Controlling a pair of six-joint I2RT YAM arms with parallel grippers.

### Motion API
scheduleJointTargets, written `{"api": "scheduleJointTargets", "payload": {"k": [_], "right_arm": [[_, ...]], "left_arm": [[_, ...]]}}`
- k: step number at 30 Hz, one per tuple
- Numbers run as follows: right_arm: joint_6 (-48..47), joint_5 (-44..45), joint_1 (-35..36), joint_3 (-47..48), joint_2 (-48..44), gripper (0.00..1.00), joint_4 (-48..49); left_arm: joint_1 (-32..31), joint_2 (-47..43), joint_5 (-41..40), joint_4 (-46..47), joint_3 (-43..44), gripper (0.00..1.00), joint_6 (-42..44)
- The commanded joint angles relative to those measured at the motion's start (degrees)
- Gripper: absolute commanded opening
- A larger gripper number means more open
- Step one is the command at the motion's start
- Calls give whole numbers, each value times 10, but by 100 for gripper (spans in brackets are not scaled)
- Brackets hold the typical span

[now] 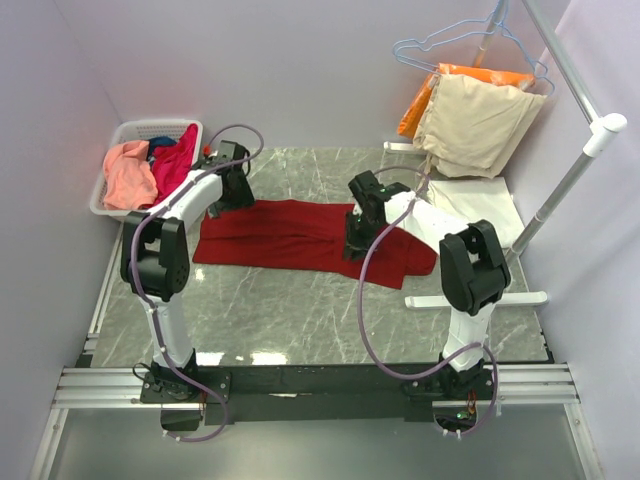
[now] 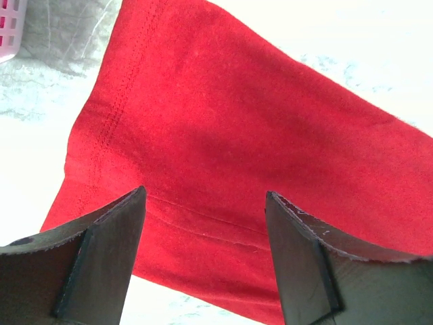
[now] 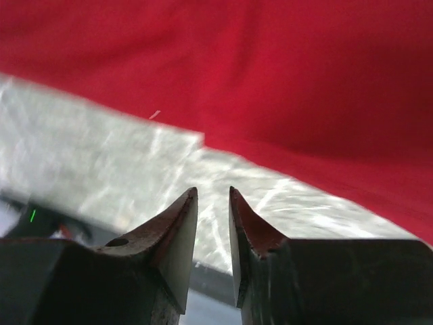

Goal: Fold and stack the t-shirts
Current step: Fold the tshirt

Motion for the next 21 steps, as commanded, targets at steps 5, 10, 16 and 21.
{"api": "scheduleJointTargets", "payload": {"k": [5,10,16,21], "right_arm": [[37,229,-51,90,17,45,-65],[50,222,-82,98,54,50,-54],[66,196,-96,97,99,49,-45],[72,201,-96,130,147,48,-66]], "left_arm": [[-32,-1,-1,6,-17,78,40],[-34,-2,18,12,-30,83,33],[-35,32,6,-14,-26,85,24],[-36,41,-14,-48,-49,86,9]]}}
